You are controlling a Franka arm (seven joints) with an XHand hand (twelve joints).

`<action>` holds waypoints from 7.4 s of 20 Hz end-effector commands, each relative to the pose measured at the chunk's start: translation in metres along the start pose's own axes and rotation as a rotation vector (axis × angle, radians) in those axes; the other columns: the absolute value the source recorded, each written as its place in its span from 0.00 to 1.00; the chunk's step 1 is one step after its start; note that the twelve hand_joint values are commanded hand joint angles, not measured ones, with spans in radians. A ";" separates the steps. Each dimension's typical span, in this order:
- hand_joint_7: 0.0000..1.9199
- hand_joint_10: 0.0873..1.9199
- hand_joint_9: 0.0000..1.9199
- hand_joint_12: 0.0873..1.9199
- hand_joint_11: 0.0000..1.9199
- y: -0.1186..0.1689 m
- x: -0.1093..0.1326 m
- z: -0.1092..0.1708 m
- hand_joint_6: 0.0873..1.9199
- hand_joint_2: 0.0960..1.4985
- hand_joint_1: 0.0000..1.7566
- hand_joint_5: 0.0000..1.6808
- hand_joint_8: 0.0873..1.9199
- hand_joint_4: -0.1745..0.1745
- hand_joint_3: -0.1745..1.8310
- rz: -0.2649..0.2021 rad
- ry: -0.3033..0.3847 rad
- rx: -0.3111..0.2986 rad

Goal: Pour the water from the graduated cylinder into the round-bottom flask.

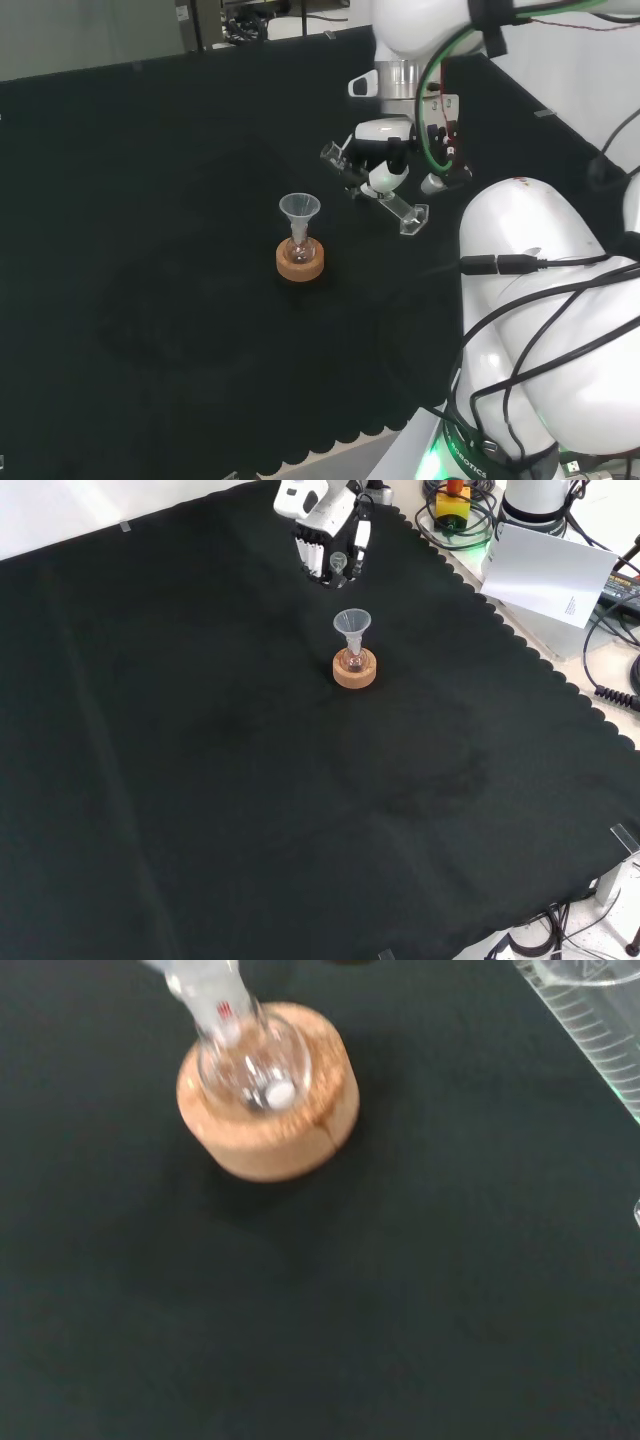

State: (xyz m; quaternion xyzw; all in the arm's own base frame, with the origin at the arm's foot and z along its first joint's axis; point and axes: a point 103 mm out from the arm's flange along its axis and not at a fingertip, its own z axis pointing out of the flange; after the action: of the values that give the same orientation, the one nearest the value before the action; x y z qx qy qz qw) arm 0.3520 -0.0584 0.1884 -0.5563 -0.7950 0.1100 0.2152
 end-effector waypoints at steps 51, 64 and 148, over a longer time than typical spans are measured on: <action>0.50 0.05 0.70 0.37 0.62 0.008 0.021 -0.013 0.54 0.74 0.71 0.56 0.53 0.00 0.09 0.212 -0.278 0.534; 0.50 0.05 0.70 0.37 0.62 0.013 0.033 -0.018 0.54 0.74 0.71 0.55 0.53 0.00 0.09 0.236 -0.332 0.568; 0.50 0.03 0.71 0.37 0.62 0.009 -0.007 -0.057 0.55 0.74 0.71 0.55 0.54 0.00 0.09 0.009 -0.109 -0.001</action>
State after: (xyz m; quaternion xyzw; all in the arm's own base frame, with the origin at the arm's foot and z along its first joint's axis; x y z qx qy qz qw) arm 0.3756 -0.0713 0.2288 -0.5796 -0.7515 0.2513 0.1900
